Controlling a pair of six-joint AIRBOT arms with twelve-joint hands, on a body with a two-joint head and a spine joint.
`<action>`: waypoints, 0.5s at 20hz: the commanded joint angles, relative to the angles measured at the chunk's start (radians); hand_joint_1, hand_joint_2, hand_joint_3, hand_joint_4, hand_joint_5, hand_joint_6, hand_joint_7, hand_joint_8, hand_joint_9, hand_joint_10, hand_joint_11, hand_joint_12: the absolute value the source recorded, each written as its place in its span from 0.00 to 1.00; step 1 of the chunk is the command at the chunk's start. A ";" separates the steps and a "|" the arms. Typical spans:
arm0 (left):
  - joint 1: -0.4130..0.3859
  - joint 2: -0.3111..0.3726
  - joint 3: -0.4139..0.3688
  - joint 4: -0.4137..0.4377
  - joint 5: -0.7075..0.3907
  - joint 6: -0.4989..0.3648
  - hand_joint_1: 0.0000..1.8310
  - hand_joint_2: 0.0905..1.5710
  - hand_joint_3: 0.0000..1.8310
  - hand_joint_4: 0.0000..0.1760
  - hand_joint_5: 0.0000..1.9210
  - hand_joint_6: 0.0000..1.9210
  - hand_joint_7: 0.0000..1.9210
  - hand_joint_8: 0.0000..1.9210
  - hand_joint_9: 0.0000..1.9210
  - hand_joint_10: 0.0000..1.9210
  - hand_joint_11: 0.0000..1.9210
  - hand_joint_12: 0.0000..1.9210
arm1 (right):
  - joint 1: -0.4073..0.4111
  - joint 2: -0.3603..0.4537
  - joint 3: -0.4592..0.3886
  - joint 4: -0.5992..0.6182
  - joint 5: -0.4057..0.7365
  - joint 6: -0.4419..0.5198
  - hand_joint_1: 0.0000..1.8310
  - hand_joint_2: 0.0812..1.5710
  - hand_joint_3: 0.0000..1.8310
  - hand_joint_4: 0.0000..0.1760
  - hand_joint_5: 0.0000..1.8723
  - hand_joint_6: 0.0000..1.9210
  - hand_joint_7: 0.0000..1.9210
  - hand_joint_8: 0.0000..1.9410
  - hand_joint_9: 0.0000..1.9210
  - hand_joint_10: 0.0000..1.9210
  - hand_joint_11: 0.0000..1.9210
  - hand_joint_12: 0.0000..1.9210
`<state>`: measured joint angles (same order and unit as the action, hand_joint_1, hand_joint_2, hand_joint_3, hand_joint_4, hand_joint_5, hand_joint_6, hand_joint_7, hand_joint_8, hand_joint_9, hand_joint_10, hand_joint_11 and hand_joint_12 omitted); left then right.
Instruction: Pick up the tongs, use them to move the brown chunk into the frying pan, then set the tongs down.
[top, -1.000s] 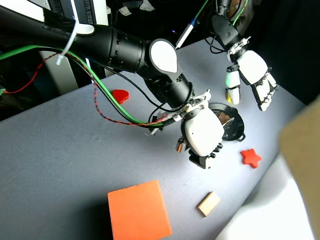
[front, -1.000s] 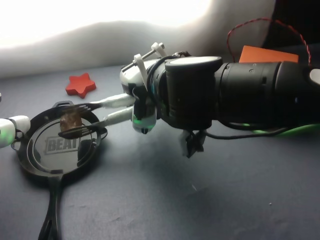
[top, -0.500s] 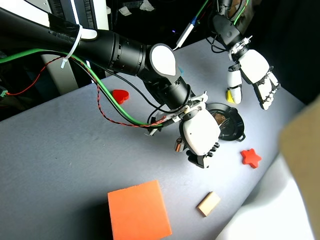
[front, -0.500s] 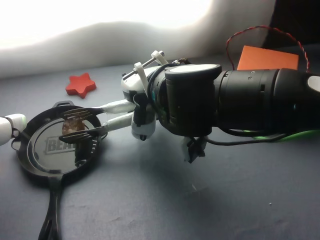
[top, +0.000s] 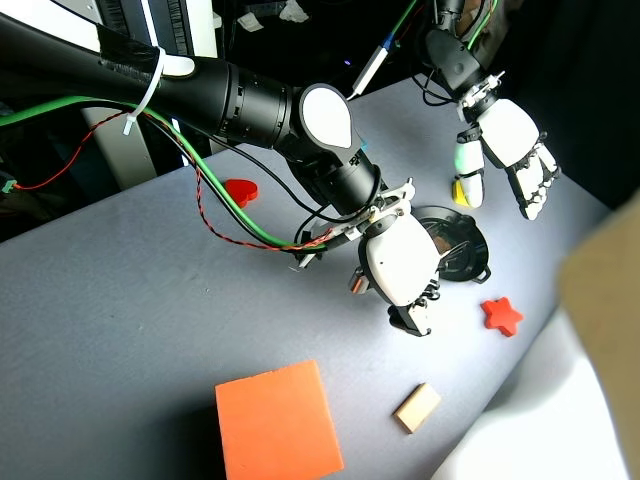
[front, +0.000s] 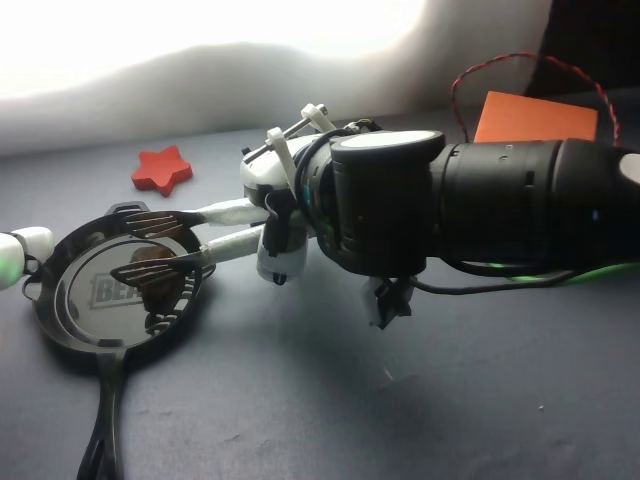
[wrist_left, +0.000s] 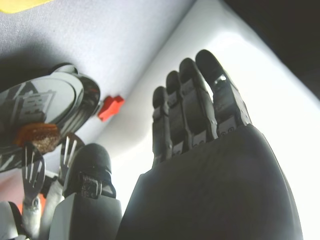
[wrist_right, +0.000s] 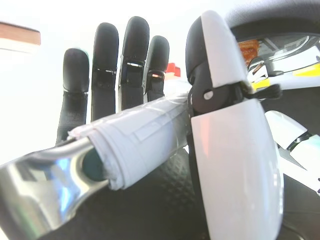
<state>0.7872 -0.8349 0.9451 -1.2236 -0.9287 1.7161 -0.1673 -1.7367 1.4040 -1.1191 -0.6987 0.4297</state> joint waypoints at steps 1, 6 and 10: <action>-0.009 0.010 0.003 0.042 -0.097 0.004 0.00 0.81 0.00 0.05 0.13 0.00 0.15 0.00 0.15 0.00 0.00 0.40 | 0.012 0.010 -0.009 -0.054 0.025 0.002 0.59 0.74 0.00 0.00 0.30 0.42 0.39 0.35 0.27 0.55 0.08 0.91; -0.014 0.009 0.001 0.042 -0.097 0.008 0.00 0.81 0.00 0.06 0.13 0.00 0.15 0.00 0.15 0.00 0.00 0.42 | 0.055 0.085 -0.099 -0.054 0.015 -0.015 0.59 0.79 0.00 0.00 0.37 0.71 0.40 0.38 0.28 0.57 0.10 0.92; -0.040 0.003 -0.010 0.042 -0.097 0.030 0.00 0.80 0.00 0.07 0.13 0.00 0.15 0.00 0.15 0.00 0.00 0.42 | 0.070 0.210 -0.242 -0.093 0.039 -0.062 0.59 0.79 0.00 0.00 0.38 0.72 0.41 0.39 0.29 0.57 0.11 0.92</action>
<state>0.7506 -0.8368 0.9298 -1.2282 -0.9321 1.7428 -0.1101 -1.5211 1.1488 -1.1423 -0.6907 0.3656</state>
